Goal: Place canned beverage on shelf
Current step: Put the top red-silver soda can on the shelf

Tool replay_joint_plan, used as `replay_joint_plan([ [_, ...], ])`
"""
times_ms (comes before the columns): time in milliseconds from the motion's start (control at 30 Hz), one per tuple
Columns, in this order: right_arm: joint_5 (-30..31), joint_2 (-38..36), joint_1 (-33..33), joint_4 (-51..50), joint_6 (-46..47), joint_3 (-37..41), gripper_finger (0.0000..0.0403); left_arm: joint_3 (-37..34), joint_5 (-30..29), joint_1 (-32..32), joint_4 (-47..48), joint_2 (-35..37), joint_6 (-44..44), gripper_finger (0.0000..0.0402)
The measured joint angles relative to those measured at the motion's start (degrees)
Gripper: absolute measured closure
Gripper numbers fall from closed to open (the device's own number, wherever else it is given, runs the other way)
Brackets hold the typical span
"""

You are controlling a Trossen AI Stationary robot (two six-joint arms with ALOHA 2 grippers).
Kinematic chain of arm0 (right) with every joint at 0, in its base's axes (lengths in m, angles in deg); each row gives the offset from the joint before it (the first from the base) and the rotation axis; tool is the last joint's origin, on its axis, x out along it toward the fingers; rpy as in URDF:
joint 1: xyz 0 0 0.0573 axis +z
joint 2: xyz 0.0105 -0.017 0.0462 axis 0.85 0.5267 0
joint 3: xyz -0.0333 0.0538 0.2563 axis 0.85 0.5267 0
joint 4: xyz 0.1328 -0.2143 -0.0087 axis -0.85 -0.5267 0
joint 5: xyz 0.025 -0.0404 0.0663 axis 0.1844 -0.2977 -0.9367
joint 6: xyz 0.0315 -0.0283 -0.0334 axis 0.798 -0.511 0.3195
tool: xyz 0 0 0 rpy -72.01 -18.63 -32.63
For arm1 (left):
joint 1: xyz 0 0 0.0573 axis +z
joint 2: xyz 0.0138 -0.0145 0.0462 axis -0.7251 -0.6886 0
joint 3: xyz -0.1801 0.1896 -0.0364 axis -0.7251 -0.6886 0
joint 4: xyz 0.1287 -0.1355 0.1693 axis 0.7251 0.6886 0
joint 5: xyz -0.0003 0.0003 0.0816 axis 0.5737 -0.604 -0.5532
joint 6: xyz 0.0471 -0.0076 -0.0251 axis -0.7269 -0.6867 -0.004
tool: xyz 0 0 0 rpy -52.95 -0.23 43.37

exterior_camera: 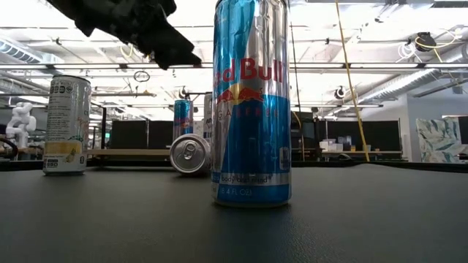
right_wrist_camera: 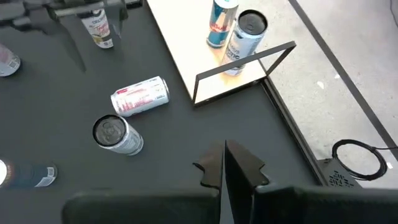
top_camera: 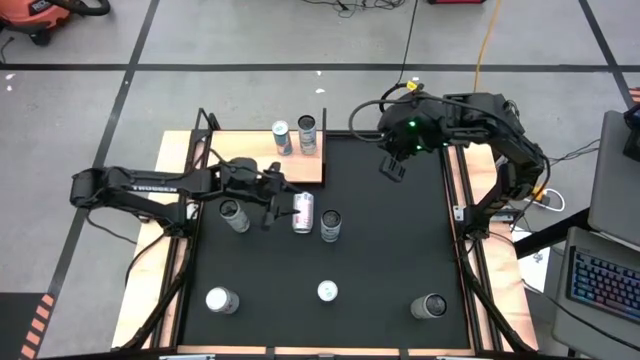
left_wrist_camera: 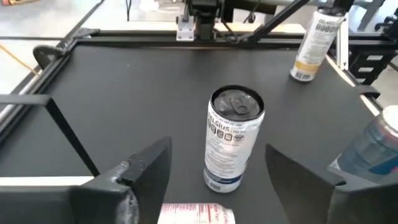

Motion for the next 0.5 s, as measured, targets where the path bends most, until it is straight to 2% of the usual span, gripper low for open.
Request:
replay_joint_plan([
  [267, -0.11, -0.74, 0.00, 0.00, -0.07, 0.00, 0.0403, 1.52, -2.76, -0.03, -1.31, -4.41, 0.28, 0.0086],
  [400, -0.15, -0.67, 0.00, -0.01, -0.09, 0.00, 0.0403, 1.52, -2.97, -0.09, -0.43, -4.89, -4.42, 0.0084],
  [500, -0.20, -0.69, 0.00, -0.02, -0.11, 0.00, 0.0403, 1.52, -0.35, -0.22, 0.42, -4.87, -10.25, 0.0084],
])
